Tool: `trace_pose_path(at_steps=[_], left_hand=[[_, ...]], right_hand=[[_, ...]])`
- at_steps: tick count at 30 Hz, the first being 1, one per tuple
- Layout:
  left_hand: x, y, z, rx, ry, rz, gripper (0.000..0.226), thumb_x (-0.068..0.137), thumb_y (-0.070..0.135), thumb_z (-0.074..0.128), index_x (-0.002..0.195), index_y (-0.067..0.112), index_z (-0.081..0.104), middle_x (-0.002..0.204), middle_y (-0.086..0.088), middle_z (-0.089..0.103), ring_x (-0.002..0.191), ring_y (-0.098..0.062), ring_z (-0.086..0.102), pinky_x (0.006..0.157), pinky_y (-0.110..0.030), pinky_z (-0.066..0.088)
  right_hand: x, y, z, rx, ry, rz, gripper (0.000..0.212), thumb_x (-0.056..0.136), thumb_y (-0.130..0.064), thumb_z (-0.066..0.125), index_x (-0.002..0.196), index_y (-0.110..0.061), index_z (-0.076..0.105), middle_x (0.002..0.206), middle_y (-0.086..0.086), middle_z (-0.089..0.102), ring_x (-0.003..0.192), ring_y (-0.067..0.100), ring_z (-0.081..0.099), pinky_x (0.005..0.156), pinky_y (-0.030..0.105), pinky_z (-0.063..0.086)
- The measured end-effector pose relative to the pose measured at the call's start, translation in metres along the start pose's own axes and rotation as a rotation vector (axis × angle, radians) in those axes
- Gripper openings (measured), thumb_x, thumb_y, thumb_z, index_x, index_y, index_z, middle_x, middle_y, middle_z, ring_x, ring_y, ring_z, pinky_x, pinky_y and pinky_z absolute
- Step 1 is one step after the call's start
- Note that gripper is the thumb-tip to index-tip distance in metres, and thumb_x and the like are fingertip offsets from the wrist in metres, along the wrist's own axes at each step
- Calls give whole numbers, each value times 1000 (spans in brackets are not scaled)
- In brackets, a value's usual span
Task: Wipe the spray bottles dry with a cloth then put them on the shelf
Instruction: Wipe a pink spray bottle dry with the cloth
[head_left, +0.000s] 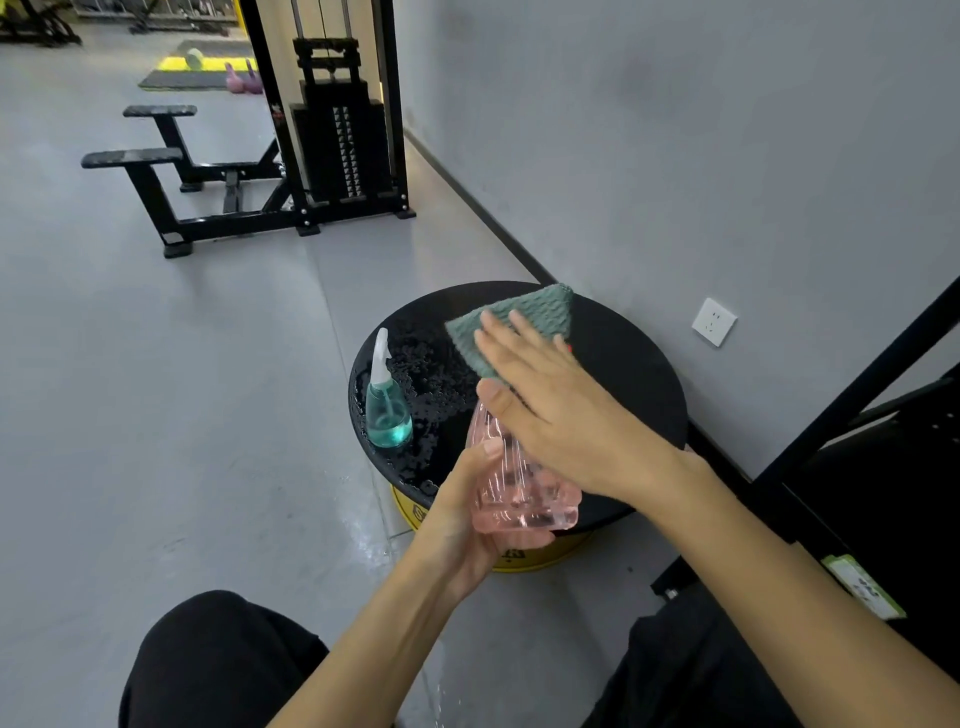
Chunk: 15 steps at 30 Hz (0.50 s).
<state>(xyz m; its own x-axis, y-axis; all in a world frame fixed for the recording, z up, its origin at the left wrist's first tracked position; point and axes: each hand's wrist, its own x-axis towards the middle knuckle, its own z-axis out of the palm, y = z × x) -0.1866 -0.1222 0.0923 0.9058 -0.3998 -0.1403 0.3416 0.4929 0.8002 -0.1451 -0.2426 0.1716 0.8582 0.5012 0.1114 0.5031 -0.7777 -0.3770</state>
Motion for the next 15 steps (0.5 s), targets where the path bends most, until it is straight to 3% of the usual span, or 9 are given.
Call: trace_pose_path(at_steps=[7,12,15], left_hand=[[-2,-6,-1,1,2,-23,76,45,61,84,109,21,72,110,-13,71,85,-27,71,54,-32,57],[-1,-4,1,2,-1,-23,77,41,61,86,103,17,72,90,-12,73,69,-25,71,46,-27,54],[-1,-6,1,-14,2,-27,72,44,59,85,103,20,73,98,-13,73,73,-26,71,46,-27,53]], right_hand=[[3,18,-8,51,62,163,77,88,-62,10,153,-23,-1,159,-10,-12,144,4,-19,121,38,0],[-5,7,0,53,-6,-7,64,95,-54,11,152,-25,14,160,-15,-1,144,-1,-13,120,33,-6],[-6,11,-4,78,-36,-18,62,95,-52,11,152,-28,18,159,-19,5,144,-5,-8,120,30,-3]])
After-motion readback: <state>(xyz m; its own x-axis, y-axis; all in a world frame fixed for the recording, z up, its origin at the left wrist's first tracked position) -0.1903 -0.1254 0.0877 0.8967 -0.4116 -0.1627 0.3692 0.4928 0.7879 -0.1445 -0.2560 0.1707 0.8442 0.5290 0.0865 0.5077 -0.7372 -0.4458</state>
